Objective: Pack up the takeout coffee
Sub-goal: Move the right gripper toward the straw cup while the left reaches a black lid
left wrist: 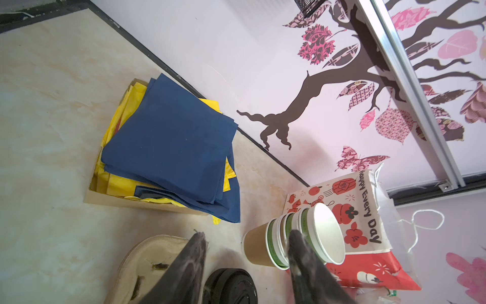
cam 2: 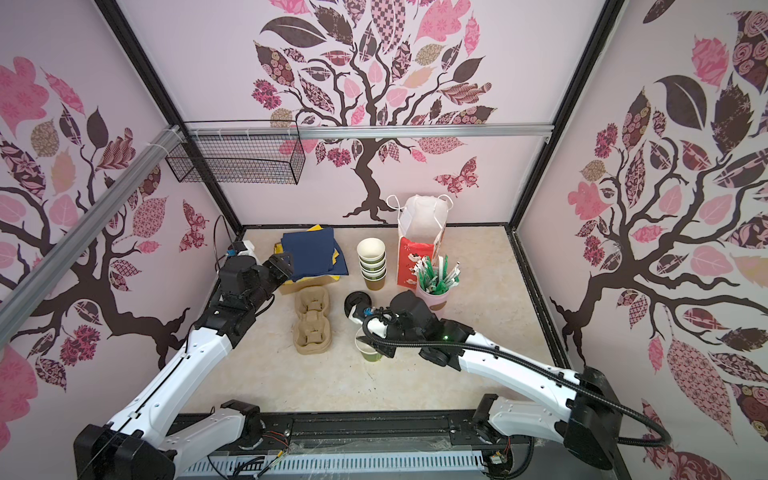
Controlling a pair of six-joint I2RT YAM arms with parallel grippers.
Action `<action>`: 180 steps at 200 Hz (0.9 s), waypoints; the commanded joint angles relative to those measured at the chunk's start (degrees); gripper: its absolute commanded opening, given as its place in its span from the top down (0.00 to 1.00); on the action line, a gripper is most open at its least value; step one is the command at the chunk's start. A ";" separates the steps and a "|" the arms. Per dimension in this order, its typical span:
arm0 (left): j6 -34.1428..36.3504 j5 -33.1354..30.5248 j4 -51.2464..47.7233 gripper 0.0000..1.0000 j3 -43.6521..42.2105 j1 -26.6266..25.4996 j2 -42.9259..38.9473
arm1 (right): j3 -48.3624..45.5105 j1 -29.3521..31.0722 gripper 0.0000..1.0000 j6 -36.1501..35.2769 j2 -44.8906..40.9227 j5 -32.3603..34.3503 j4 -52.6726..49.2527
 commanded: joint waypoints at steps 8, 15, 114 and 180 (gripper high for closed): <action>6.56 4.59 -4.83 0.46 2.30 0.03 2.33 | 4.59 0.12 0.49 21.62 -1.51 20.90 -4.72; 7.91 5.08 -6.21 0.46 2.96 -0.56 2.97 | 6.10 0.13 0.49 24.46 -0.31 23.36 -7.86; 24.73 9.10 -24.03 0.42 13.42 -13.83 18.69 | 16.41 -2.11 0.41 34.99 6.02 30.90 -22.22; 33.50 6.33 -28.25 0.20 22.78 -20.90 32.39 | 16.44 -2.63 0.39 34.81 1.86 35.75 -23.19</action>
